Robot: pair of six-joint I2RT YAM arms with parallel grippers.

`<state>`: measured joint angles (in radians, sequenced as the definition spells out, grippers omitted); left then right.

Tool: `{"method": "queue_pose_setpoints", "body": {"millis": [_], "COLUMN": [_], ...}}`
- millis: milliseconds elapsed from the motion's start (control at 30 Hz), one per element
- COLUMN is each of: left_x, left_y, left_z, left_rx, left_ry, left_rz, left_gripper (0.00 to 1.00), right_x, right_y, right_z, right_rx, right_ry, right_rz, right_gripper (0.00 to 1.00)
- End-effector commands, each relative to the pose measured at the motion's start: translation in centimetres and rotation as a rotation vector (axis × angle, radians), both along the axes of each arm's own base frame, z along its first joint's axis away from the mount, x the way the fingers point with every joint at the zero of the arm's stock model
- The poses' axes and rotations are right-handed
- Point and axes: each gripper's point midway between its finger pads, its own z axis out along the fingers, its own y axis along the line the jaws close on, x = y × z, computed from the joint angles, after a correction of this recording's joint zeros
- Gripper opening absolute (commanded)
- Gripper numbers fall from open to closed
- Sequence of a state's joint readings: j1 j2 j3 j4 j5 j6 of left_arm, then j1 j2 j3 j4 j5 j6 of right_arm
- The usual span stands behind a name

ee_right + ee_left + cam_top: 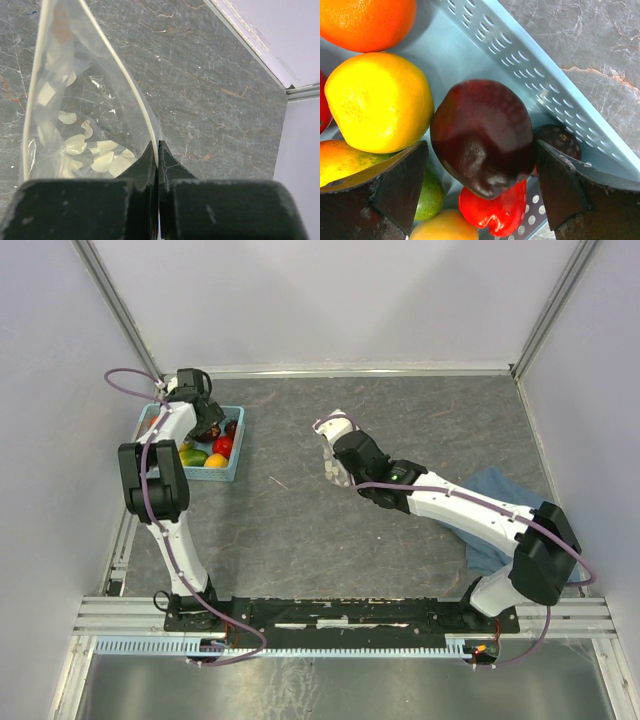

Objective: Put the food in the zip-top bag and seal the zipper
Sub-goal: Pick up the fake fruit from the bin.

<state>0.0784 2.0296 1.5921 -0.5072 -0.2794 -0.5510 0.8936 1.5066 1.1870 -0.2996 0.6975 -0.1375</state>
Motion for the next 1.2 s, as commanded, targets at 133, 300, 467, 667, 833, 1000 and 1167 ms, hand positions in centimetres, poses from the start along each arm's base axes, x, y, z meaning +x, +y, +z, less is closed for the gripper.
{"method": "queue_pose_setpoints", "body": {"millis": [133,300,467,667,833,1000,1167], "left_x": [2.3,2.2,2.4,2.5,2.7,2.8,2.9], "left_y": [1.0,1.1,1.2,1.6,1.7,2.2,2.2], "left_z": [0.5,-0.5,-1.1,-1.5,-1.0,-0.5,-1.2], "left_rx": [0.010,0.022,0.026,0.035,0.028,0.053,0.065], "left_ry": [-0.058,-0.035,-0.036,-0.064,-0.141,-0.205,-0.208], "left_rz": [0.065,0.053,0.049,0.089,0.115,0.133,0.115], "left_gripper": [0.91,0.90,0.90,0.93,0.94,0.95,0.93], "right_x": [0.5,0.4,0.4,0.4,0.4,0.4,0.4], "right_y": [0.5,0.7,0.8,0.8,1.0,1.0,1.2], "right_z": [0.0,-0.2,-0.3,-0.5,-0.9,-1.1,-1.3], "right_rx": [0.011,0.011,0.009,0.001,-0.009,-0.016,-0.022], "right_ry": [-0.012,-0.006,0.000,0.005,0.015,0.019,0.024], "right_rz": [0.014,0.021,0.027,0.033,0.043,0.051,0.056], "right_gripper": [0.01,0.02,0.02,0.02,0.02,0.02,0.02]}}
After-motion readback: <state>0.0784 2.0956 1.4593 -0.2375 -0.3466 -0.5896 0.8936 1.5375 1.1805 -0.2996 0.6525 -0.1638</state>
